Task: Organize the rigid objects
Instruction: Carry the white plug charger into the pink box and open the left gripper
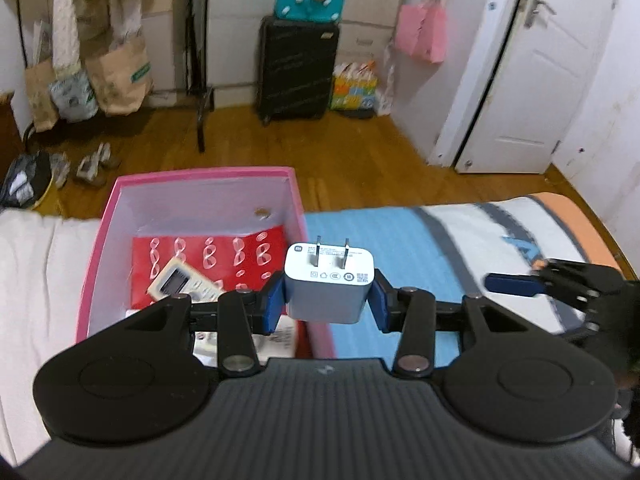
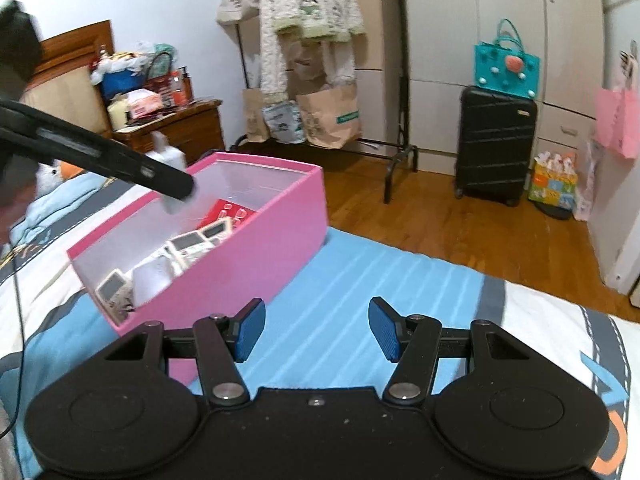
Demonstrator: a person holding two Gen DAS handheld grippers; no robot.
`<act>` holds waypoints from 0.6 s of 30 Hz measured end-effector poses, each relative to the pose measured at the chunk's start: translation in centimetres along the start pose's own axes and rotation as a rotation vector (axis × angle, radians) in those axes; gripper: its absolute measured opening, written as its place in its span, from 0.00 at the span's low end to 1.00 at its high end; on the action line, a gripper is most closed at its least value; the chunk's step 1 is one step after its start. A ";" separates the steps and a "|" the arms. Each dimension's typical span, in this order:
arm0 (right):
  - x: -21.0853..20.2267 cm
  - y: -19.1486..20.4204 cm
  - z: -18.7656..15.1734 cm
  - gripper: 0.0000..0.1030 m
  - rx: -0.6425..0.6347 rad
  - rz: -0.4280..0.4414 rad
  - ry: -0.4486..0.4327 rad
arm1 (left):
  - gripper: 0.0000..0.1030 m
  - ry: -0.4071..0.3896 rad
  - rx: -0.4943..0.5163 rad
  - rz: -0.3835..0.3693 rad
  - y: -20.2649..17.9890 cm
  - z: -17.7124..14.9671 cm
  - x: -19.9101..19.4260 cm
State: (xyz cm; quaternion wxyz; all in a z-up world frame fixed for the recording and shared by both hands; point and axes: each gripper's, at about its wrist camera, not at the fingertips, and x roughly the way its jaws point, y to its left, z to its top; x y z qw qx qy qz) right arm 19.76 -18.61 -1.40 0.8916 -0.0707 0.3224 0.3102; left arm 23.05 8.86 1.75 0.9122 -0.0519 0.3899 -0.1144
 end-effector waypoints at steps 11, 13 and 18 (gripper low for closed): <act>1.1 1.4 0.2 0.61 -0.046 0.030 0.034 | 0.41 0.121 -0.132 0.006 4.7 0.0 8.8; 1.2 1.2 0.0 0.61 -0.046 0.027 0.040 | 0.41 0.137 -0.137 0.013 4.9 -0.1 9.8; 1.5 0.5 -0.2 0.61 -0.037 0.021 0.065 | 0.42 0.176 -0.144 0.023 5.2 -0.4 11.5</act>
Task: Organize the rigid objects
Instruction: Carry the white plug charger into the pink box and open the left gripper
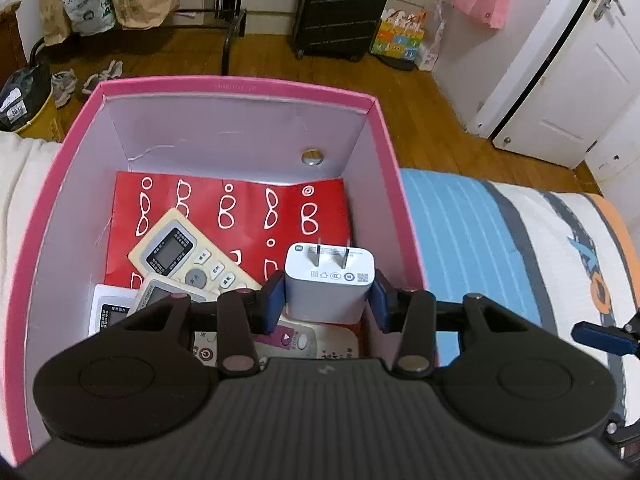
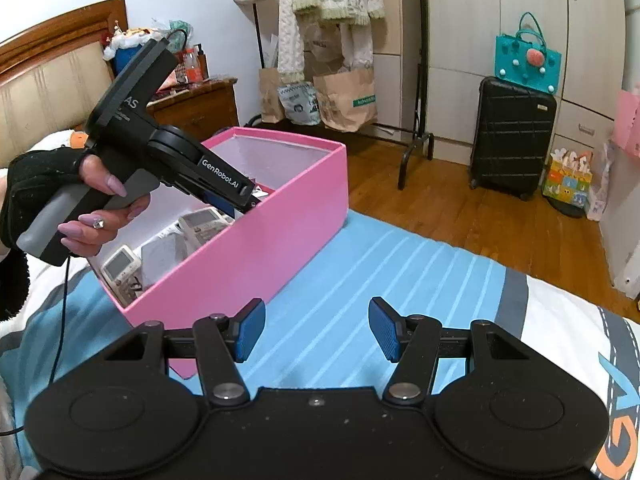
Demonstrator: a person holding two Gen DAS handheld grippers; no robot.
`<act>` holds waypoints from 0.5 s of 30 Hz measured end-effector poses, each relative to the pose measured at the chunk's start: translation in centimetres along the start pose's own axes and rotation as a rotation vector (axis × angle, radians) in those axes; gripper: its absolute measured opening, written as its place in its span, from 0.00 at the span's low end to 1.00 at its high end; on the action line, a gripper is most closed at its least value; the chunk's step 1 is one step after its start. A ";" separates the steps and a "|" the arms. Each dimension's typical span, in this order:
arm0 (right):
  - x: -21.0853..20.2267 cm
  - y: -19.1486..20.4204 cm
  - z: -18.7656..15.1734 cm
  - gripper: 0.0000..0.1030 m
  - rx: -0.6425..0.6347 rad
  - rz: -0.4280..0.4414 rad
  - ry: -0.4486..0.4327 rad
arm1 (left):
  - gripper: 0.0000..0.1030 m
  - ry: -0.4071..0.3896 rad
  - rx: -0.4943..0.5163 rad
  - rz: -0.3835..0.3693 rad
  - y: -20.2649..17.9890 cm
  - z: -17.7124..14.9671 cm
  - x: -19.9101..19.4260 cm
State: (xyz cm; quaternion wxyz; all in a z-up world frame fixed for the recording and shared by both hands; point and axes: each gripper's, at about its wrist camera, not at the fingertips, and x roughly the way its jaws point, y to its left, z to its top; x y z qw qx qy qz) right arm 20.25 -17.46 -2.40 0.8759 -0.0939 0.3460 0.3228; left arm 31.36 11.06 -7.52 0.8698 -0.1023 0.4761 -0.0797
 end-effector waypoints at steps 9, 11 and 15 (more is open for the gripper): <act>0.3 0.3 0.2 0.61 0.031 0.010 0.000 | 0.63 0.026 0.036 0.092 -0.9 -0.3 -2.3; 0.1 0.8 0.2 0.61 0.032 0.015 -0.009 | 0.66 0.011 0.059 0.111 -1.4 -0.6 -3.7; -0.9 1.6 0.4 0.61 0.039 0.027 -0.037 | 0.80 -0.049 0.099 0.139 -2.2 -1.1 -7.1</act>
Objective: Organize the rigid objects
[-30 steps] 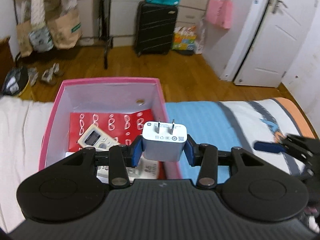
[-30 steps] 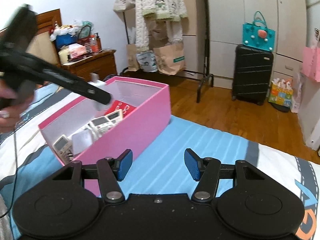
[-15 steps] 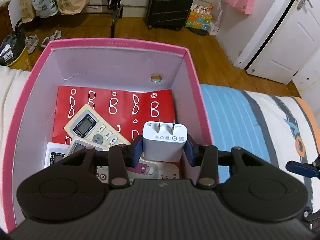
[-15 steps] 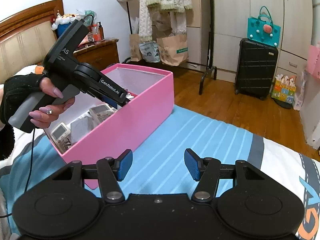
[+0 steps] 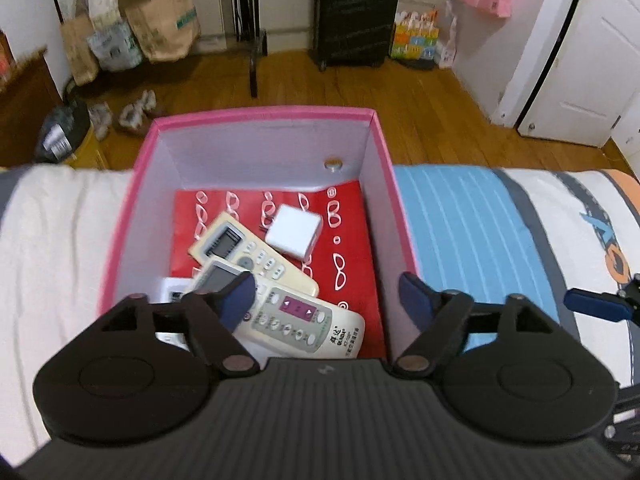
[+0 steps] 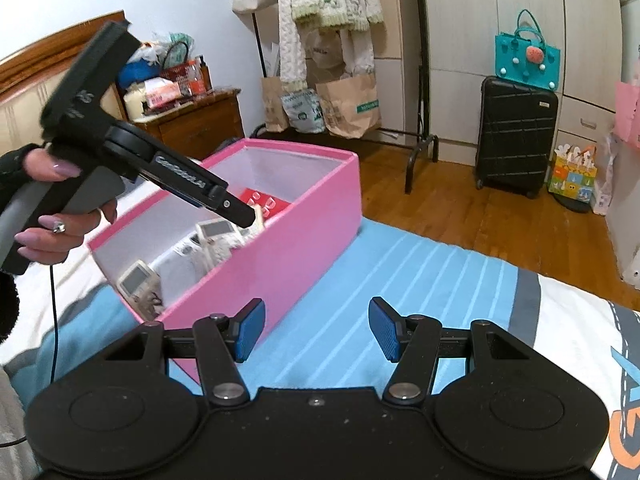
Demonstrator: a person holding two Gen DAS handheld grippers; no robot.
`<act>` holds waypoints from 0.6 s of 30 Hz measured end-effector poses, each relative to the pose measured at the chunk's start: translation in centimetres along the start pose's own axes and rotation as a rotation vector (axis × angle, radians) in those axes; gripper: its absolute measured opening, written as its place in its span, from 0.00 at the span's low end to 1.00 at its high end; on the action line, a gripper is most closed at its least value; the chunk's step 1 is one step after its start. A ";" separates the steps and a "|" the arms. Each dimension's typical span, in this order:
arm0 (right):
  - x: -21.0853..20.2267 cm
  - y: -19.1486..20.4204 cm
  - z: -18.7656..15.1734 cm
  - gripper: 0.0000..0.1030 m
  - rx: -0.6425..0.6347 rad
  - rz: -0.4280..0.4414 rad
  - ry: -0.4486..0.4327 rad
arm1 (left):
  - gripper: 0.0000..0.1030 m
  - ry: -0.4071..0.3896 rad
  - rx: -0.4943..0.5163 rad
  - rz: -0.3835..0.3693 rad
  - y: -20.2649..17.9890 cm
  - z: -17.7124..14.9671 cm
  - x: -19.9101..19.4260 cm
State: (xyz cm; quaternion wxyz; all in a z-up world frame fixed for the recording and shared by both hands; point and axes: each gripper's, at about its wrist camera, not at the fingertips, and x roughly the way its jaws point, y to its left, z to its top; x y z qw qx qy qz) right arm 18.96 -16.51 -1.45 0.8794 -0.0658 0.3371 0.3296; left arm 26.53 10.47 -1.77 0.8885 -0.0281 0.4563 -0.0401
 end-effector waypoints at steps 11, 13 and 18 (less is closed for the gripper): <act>-5.2 2.9 1.4 0.65 0.053 -0.004 -0.094 | 0.92 -0.119 0.018 0.044 -1.0 -2.1 -10.0; -6.1 3.3 1.7 0.65 0.062 -0.024 -0.100 | 0.93 -0.125 0.008 0.045 -1.1 -2.8 -11.4; -8.2 3.7 1.7 0.67 0.126 -0.039 -0.129 | 0.95 -0.148 -0.036 0.046 -1.1 -5.1 -14.3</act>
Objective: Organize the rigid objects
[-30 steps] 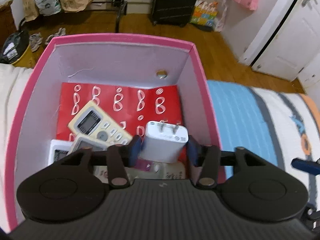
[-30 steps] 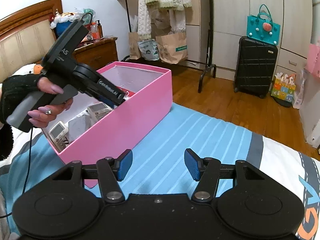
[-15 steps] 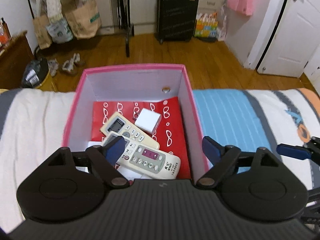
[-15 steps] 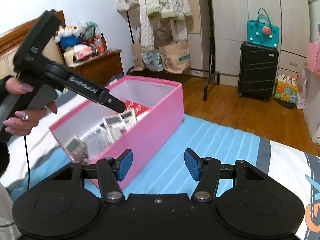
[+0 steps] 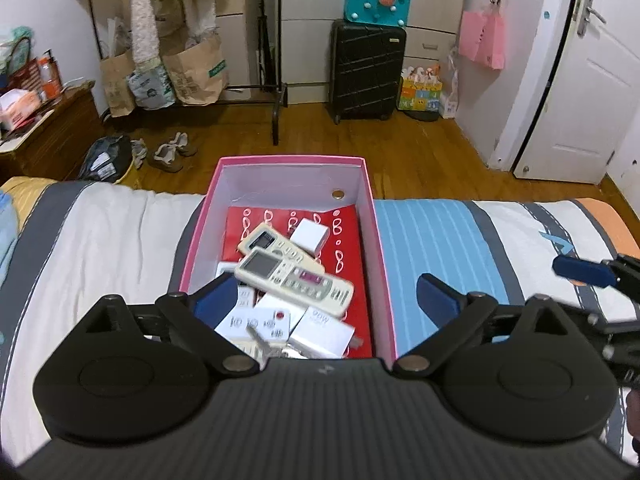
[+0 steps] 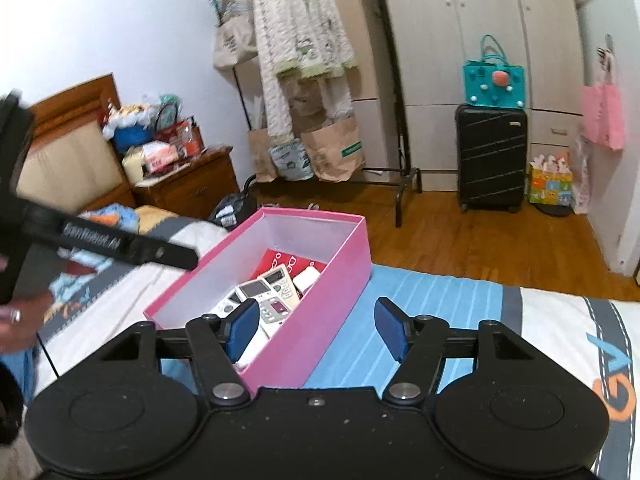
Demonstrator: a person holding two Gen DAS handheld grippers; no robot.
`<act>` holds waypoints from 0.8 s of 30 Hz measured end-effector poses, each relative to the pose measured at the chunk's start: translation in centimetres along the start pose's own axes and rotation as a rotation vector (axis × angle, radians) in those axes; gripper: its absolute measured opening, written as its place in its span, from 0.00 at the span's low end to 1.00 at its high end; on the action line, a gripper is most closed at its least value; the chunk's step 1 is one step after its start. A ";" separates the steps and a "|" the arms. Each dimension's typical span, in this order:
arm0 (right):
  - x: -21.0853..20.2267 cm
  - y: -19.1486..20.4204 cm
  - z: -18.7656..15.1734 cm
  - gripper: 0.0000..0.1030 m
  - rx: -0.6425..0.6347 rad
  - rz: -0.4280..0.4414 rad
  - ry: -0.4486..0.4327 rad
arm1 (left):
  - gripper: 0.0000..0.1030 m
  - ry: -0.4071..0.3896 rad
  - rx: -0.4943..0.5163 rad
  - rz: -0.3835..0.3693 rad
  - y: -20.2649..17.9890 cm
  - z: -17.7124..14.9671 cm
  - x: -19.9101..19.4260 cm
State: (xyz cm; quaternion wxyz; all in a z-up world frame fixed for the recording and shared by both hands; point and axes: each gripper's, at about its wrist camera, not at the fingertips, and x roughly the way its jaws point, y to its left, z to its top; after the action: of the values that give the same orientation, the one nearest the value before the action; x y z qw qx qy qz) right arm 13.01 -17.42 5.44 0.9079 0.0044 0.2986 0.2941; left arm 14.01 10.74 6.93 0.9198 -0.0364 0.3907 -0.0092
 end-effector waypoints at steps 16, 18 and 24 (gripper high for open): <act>-3.6 2.8 -1.7 0.69 -0.003 -0.125 -0.020 | 0.97 -0.010 -0.073 0.022 0.7 -6.6 -3.0; -3.7 3.0 -2.0 0.69 -0.006 -0.143 -0.016 | 0.97 -0.005 -0.062 0.038 0.4 -7.0 -2.9; -3.6 3.7 -2.8 0.71 -0.020 -0.197 -0.013 | 0.97 0.011 -0.060 0.077 0.4 -7.8 -2.5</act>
State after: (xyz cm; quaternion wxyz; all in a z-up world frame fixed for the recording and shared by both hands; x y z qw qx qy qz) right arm 7.22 -16.72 5.75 0.9343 -0.0324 0.2888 0.2064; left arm 6.66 10.79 3.26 0.9158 -0.0487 0.3970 0.0377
